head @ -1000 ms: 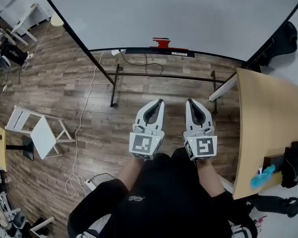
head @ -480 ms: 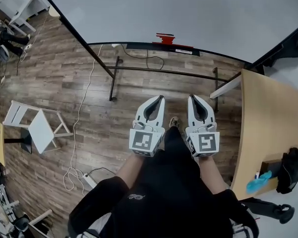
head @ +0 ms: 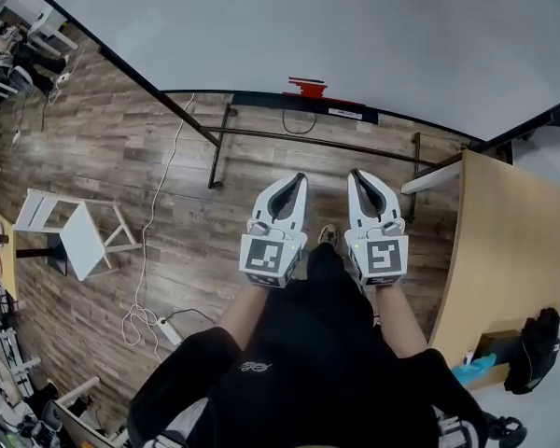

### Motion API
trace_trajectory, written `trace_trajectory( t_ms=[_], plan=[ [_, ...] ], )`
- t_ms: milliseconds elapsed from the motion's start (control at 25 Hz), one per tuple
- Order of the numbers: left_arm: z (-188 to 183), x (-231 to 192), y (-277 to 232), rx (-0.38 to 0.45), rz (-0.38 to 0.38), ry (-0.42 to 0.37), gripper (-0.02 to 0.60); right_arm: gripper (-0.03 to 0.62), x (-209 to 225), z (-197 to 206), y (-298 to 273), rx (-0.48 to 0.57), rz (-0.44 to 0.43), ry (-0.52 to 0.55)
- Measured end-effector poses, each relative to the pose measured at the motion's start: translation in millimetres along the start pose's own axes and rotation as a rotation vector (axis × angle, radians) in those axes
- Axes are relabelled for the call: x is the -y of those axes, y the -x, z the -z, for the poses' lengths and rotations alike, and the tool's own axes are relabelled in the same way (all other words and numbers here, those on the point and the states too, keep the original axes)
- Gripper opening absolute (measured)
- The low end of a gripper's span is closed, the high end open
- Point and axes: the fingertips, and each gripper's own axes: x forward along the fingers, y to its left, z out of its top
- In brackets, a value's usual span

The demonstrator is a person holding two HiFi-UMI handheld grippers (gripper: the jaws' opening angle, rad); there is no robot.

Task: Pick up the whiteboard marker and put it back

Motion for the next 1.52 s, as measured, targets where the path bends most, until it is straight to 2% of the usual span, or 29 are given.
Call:
trace_trajectory(
  t_ms=[120,280,640,880,1200,1440,1480,1520],
  plan=[
    [7.3,2.4,-22.3,-0.037,-0.009,-0.024,0.006,0.002,20.7,9.3,-13.3,-0.030,-0.035,0.035],
    [21.7,3.5,-49.3,-0.082,-0.031,-0.013,0.006,0.002,43.2,33.9,-30.8,-0.105,-0.076,0.036],
    [58.1,-7.1,-73.7,-0.181,-0.081,0.016,0.006,0.003,61.7,73.5,-72.2,-0.270,-0.175,0.184],
    [69.1,-39.0,-82.7,-0.194,-0.117,0.057,0.006,0.003,57.5,89.1,-108.2,-0.347,-0.227,0.292],
    [75.8,-88.0,-114.6,-0.201,-0.120,0.084,0.006,0.003,60.7,118.2,-166.1,-0.504,-0.267,0.438],
    [92.7,-128.9,-119.0,-0.233,-0.140,0.134,0.006,0.005,64.5,152.6,-204.6,-0.671,-0.283,0.619],
    [97.4,-134.5,-118.0,-0.240,-0.146,0.145,0.006,0.031,64.9,160.0,-207.7,-0.698,-0.290,0.657],
    [101.5,-139.8,-117.5,-0.246,-0.153,0.155,0.006,0.117,65.6,167.1,-210.5,-0.724,-0.298,0.693]
  ],
)
